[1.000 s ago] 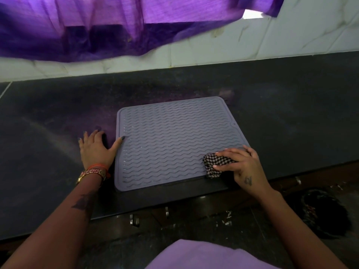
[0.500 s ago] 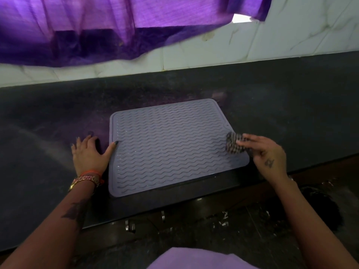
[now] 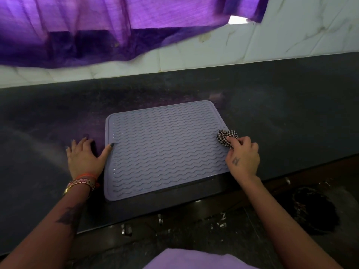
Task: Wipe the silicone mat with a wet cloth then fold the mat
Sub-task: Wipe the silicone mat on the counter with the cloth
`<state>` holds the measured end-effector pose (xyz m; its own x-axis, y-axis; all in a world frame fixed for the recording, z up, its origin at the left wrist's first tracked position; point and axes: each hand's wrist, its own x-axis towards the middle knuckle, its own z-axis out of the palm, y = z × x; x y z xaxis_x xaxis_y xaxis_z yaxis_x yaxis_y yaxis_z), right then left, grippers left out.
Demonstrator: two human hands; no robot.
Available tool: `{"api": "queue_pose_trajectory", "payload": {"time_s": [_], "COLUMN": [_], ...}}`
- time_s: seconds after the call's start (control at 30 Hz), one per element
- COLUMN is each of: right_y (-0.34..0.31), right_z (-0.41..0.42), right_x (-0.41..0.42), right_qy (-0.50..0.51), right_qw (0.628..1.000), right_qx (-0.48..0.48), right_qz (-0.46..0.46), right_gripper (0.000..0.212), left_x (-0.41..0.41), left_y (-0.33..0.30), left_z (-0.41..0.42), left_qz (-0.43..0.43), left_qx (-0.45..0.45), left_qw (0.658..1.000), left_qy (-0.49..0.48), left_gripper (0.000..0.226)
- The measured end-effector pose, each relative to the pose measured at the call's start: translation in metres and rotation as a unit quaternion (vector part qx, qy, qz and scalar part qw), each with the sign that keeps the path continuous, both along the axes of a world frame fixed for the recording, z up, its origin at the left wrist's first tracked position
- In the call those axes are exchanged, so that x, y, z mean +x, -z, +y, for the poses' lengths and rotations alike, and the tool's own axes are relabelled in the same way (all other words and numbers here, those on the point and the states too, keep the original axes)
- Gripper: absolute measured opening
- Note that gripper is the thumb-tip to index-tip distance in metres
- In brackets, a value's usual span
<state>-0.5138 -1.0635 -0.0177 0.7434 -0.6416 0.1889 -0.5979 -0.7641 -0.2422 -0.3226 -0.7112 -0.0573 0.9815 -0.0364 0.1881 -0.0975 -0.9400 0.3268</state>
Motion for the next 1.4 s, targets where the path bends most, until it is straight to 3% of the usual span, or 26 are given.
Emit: {"api": "queue_pose_trajectory", "payload": {"time_s": [0.2, 0.27, 0.37, 0.43, 0.67, 0.77, 0.93, 1.0, 1.17, 1.4], "right_y": [-0.006, -0.013, -0.026, -0.025, -0.003, -0.007, -0.022, -0.021, -0.005, -0.023], "right_z": [0.001, -0.01, -0.029, -0.032, -0.002, -0.007, -0.044, -0.045, -0.021, -0.046], "right_x": [0.004, 0.009, 0.021, 0.024, 0.023, 0.028, 0.03, 0.031, 0.04, 0.048], "right_qy": [-0.01, -0.022, 0.0, 0.027, -0.017, -0.054, -0.076, -0.062, -0.083, -0.078], "right_qw": [0.999, 0.996, 0.98, 0.985, 0.995, 0.994, 0.99, 0.992, 0.992, 0.985], "right_qx": [0.021, 0.079, 0.193, 0.153, -0.028, -0.015, 0.122, 0.1, 0.02, 0.153], "right_qz": [0.03, 0.029, -0.055, -0.074, 0.096, 0.089, -0.003, -0.037, 0.09, -0.017], "right_gripper": [0.039, 0.039, 0.038, 0.039, 0.044, 0.038, 0.042, 0.043, 0.054, 0.051], "left_x": [0.0, 0.001, 0.0, -0.002, 0.001, 0.002, 0.001, 0.001, 0.0, 0.001], "left_y": [0.0, -0.001, -0.002, -0.002, -0.001, 0.0, 0.0, -0.001, -0.003, -0.003], "left_z": [-0.001, -0.001, -0.001, -0.002, -0.001, -0.001, -0.001, -0.001, -0.002, -0.001], "left_qz": [0.002, 0.002, 0.001, -0.004, 0.001, 0.0, 0.003, 0.004, 0.002, -0.002], "left_qx": [0.002, 0.0, 0.004, 0.005, -0.003, -0.005, -0.001, -0.001, -0.003, 0.005], "left_qw": [1.0, 1.0, 1.0, 1.0, 1.0, 1.0, 1.0, 1.0, 1.0, 1.0], "left_qy": [-0.001, -0.002, -0.003, -0.004, -0.008, -0.009, -0.006, -0.003, -0.002, 0.007], "left_gripper": [0.092, 0.091, 0.092, 0.094, 0.088, 0.088, 0.088, 0.088, 0.088, 0.075]}}
